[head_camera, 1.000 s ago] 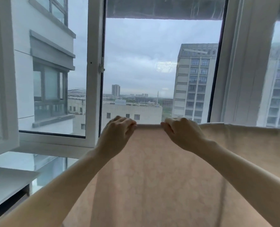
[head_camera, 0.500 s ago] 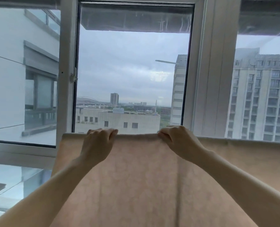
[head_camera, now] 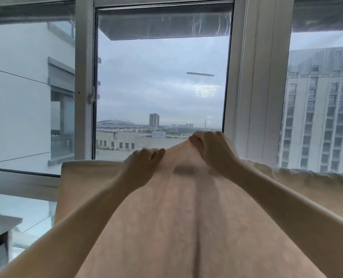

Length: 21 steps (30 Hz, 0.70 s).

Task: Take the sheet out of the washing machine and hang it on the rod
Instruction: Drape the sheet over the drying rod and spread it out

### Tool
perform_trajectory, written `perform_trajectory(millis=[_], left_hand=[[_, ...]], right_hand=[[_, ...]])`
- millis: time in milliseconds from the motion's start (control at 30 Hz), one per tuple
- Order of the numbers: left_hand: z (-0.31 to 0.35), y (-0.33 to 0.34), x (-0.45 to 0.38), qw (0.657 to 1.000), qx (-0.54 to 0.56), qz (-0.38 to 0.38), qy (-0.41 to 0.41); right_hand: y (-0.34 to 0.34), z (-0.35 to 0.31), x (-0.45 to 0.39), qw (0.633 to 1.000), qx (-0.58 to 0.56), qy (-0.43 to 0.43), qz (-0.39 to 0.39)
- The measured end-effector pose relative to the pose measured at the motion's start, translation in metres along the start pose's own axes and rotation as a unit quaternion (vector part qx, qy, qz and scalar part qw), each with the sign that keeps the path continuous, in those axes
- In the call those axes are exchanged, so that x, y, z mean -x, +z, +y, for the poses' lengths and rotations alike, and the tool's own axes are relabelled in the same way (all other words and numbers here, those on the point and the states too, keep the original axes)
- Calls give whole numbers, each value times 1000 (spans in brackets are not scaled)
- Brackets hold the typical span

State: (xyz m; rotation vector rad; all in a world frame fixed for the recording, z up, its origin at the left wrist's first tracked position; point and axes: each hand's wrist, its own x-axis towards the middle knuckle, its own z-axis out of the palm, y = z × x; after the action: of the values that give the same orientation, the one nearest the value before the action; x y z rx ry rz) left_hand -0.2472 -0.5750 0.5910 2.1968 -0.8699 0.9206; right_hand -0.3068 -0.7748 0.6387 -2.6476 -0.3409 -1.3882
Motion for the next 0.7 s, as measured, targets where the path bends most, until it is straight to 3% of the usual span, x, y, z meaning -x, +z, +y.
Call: perform_trajectory(millis=[133,333,467,700], left_hand=[[-2,13,13,993,-116,9,0],[-4,8,0,991,-113,-36,-67],[-18,6,9,985,-159,9,-71],[-24,7,10,981,-181,40,-58]], right_hand=[[0,20,26,996,9,-16,-90],[-46,72,50,997,27,-3,-72],[-70,105,91,990,98,17,-103],[-78,139,114,993,99,51,-44]])
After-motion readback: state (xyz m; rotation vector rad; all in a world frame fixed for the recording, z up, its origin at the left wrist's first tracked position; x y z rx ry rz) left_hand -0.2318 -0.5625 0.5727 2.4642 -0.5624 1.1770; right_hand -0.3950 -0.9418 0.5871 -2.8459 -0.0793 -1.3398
